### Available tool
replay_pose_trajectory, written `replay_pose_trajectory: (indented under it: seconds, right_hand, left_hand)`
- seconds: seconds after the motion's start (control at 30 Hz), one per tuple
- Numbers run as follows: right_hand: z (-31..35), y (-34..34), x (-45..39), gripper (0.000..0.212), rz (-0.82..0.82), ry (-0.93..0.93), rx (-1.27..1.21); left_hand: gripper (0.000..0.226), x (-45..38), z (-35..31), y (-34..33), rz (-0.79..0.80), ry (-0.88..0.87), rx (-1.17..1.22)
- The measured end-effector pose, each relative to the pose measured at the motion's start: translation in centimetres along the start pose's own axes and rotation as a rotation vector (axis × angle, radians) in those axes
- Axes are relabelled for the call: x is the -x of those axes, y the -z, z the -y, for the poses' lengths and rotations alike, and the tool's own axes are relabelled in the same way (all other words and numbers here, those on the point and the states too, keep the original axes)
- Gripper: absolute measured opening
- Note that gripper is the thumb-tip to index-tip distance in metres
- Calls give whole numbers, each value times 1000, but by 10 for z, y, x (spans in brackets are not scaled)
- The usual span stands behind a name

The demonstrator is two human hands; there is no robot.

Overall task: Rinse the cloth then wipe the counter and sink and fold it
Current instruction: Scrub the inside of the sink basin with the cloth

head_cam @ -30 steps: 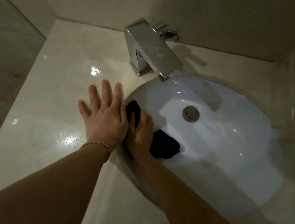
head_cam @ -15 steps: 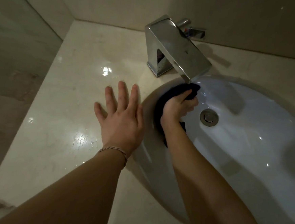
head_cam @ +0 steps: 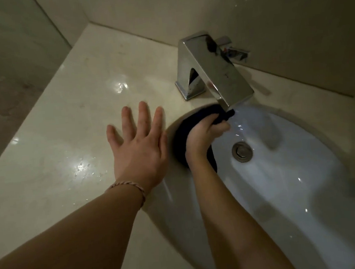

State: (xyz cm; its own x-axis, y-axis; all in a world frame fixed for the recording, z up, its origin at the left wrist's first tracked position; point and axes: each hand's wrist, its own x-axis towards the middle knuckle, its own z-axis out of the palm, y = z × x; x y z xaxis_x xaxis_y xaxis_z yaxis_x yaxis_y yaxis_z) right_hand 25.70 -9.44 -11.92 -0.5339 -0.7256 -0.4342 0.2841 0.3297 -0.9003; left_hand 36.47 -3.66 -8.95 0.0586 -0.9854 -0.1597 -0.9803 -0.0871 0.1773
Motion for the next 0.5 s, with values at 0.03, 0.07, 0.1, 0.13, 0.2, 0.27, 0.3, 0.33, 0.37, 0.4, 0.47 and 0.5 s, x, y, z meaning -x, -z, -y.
replay_pose_trajectory:
  seconds: [0.03, 0.07, 0.1, 0.13, 0.2, 0.27, 0.3, 0.33, 0.37, 0.4, 0.47, 0.5]
  right_hand:
    - [-8, -2, 3, 30, 14, 23, 51]
    - [-14, 0, 6, 20, 46, 36, 94]
    - [-24, 2, 11, 14, 106, 19, 159]
    - [-33, 7, 19, 14, 219, -22, 197]
    - [-52, 28, 35, 26, 480, -26, 255]
    - [-55, 56, 56, 24, 711, 104, 509]
    - [-56, 72, 64, 18, 812, 152, 648]
    - [-56, 87, 70, 12, 890, 183, 735]
    - [-55, 102, 74, 10, 946, 212, 796]
    - [-51, 112, 77, 13, 1000, 218, 852]
    - [-54, 125, 76, 25, 1034, 230, 923]
    - [-58, 124, 72, 29, 1013, 237, 933]
  left_hand:
    - [58, 0, -1, 1, 9, 0, -4]
    - [58, 1, -2, 2, 12, 2, -5]
    - [58, 1, -3, 2, 13, 4, -2]
    - [58, 1, -4, 3, 15, 4, 0]
    - [59, 1, -3, 4, 18, 4, 2]
    - [58, 1, -2, 4, 16, 1, 6]
    - [58, 2, -2, 3, 14, 0, 12]
    - [58, 1, -1, 2, 11, -2, 16]
    - [57, 1, -1, 1, 10, -4, 17]
    - [57, 0, -1, 1, 7, -5, 16]
    - [57, 0, 0, 0, -2, -4, 14]
    - [57, -1, 0, -1, -3, -5, 13]
